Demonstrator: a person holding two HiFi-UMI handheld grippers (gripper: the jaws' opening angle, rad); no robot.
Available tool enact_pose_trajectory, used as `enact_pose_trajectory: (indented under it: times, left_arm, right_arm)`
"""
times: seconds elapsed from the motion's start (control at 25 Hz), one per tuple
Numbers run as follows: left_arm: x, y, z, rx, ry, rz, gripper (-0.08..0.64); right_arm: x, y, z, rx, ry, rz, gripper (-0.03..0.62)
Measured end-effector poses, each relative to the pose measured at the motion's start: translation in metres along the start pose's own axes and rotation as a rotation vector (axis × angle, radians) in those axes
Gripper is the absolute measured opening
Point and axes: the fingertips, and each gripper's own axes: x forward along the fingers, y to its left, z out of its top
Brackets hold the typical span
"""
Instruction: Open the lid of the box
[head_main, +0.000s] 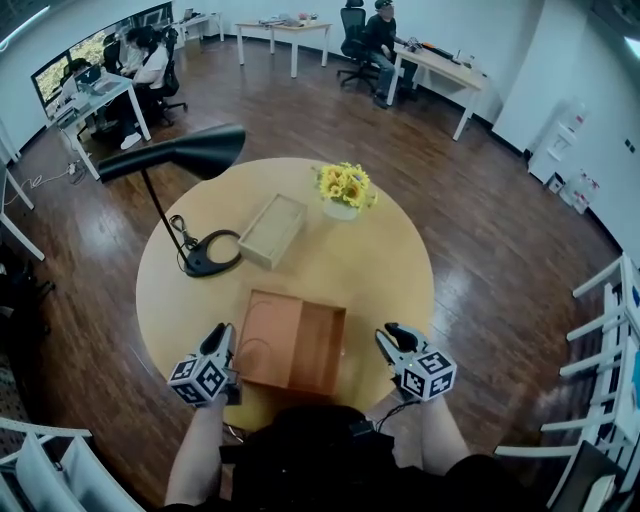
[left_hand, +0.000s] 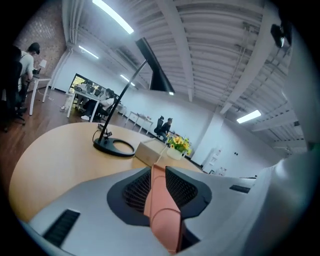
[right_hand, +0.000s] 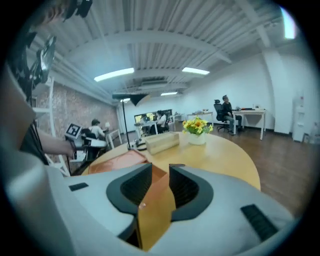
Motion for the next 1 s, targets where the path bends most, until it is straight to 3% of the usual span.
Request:
enact_pose_trajectory:
  times: [0.28,0.36,0.4,0.6,0.8,1.0]
  left_arm:
    - [-0.054,-0.016,0.055,-0.025,-0.188,-0.108,0.064]
    - [-0.066,-0.021,0.066,-0.02,-0.233,-0.133,0.064]
    - [-0.069,-0.023,0.071,-0.005,-0.253,-0.134,0.064]
    - [-0.085,-0.04,0.077,0.099,-0.284,-0.131,0.064]
    - [-0.084,-0.058,0.074,0.254,-0.25,-0.132,0.063]
    - [-0.083,-0.065,0.066,0.205,-0.255,-0.158,0.063]
  right_arm:
    - [-0.048,-0.008,0.075,0.238,-0.404,-0.05,0.112]
    - [-0.06,-0.012,0.089,0.268,-0.47,-0.075,0.035]
    - [-0.064,-0.014,0.093,0.265,-0.478,-0.096,0.004]
    - [-0.07,-0.013,0.09,0.246,-0.45,-0.146,0.002]
    - [-0.059,-0.009,0.084,0.184,-0.404,-0.156,0.002]
    - [-0.059,-0.001,0.079,0.16,-0.374,-0.139,0.0]
